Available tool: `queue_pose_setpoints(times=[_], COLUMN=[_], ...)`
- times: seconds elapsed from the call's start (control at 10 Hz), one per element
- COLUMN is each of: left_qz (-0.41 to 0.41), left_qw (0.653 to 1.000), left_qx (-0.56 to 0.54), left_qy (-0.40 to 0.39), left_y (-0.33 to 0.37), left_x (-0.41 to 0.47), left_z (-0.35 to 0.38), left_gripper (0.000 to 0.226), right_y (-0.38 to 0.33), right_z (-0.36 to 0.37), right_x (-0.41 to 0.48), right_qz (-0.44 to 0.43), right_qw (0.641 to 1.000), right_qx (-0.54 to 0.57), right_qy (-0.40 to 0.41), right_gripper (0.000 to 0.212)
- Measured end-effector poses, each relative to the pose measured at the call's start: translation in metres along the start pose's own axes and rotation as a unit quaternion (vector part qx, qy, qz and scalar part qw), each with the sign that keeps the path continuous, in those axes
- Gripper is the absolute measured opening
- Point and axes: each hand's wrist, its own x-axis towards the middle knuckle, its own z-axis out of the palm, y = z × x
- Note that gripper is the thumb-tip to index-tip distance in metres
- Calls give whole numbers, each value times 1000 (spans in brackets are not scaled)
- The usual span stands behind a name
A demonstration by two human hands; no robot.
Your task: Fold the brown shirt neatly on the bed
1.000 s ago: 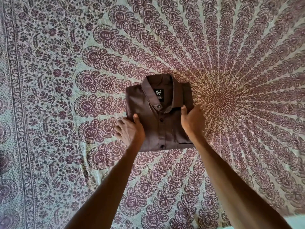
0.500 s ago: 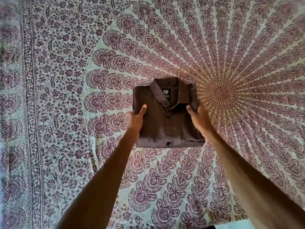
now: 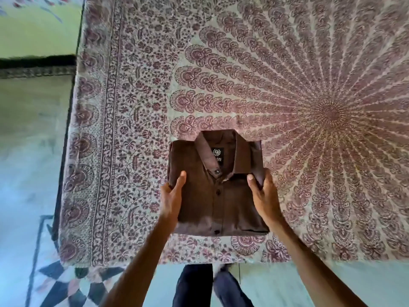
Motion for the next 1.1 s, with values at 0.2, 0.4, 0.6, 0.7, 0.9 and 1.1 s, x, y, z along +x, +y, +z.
queue_pose_setpoints(times=[0.2,0.4,0.6,0.7,0.9,1.1], left_qz=[16,35,66,75,79,135], left_qw=[998,996,995,994,989,954], left_qx=[-5,-6,18,29,95,181], left_qy=[62,82,68,72,80,197], left_y=[-22,-22,-24,-24,-34,-34], left_x=[-14,26,90,104,108,106], left_z=[-136,-245,-302,-324,-349,-349], left_gripper=[61,65,43,46,43,51], right_y=[-39,-65,-69,-73,-66,-62], right_z=[101,214,301,328,354,356], right_x=[-75,-107,-105,-105,-119,-122], right_qz=[4,38,21,12,1,-44], right_qw=[999,998,999,999,992,975], right_qx=[-1,9,-19,-26,-116,-181], right_qy=[-42,-49,15,28,41,119], right_gripper=[39,73,67,61,51,46])
